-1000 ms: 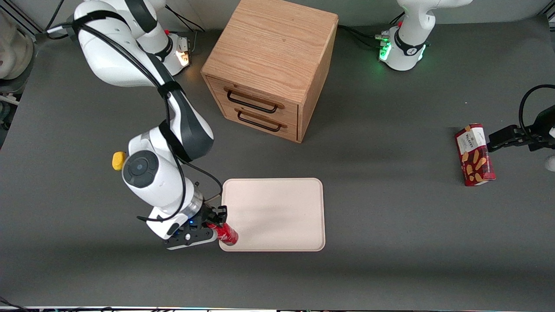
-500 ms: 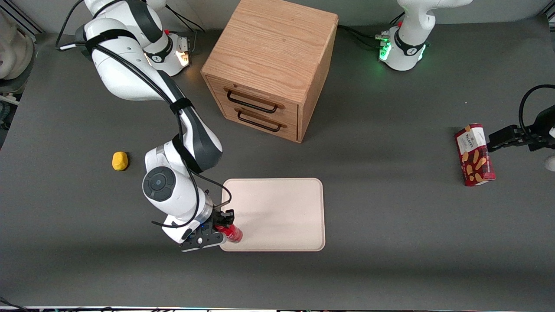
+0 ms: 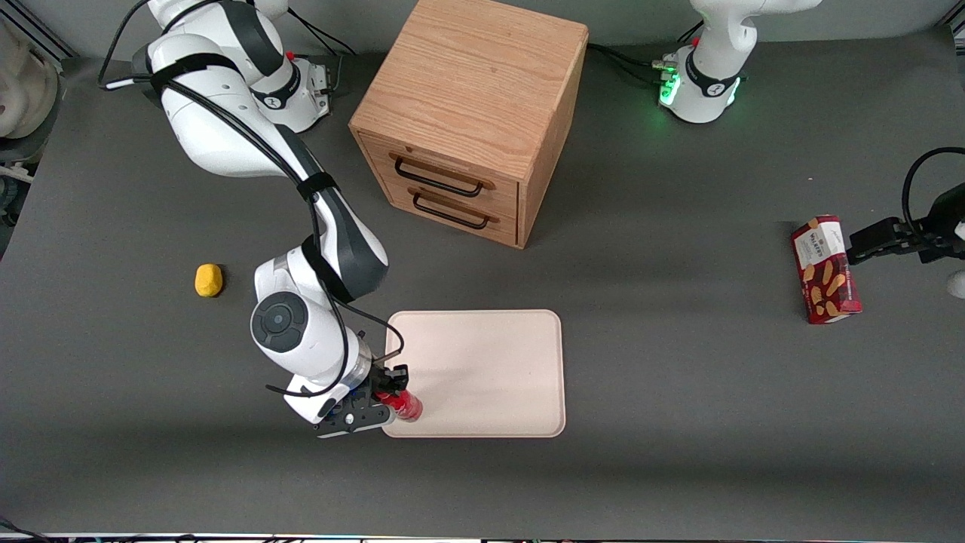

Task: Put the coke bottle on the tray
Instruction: 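Carry the bottle over the white tray with the right gripper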

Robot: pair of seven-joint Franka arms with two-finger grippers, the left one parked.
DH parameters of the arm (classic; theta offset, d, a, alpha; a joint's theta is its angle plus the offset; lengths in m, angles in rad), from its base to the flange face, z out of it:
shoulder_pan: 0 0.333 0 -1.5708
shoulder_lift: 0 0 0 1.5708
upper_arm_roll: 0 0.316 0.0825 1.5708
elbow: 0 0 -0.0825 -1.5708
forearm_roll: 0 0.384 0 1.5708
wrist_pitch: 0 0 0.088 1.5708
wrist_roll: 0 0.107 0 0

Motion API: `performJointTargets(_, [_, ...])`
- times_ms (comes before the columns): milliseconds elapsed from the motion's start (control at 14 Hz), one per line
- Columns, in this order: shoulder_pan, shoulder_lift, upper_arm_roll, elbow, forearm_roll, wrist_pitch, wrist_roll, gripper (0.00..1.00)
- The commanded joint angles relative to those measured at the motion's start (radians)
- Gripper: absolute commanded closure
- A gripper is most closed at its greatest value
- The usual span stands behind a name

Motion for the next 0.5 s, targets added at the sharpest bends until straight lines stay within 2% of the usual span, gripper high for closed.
performJointTargets(0, [0.003, 0.016, 0.003, 0.003, -0.016, 0.053, 0.014, 0.27])
performJointTargets(143, [0.003, 0.015, 0.003, -0.017, -0.018, 0.1, 0.014, 0.0])
performJointTargets(429, [0.003, 0.001, 0.003, -0.027, -0.016, 0.12, 0.008, 0.0])
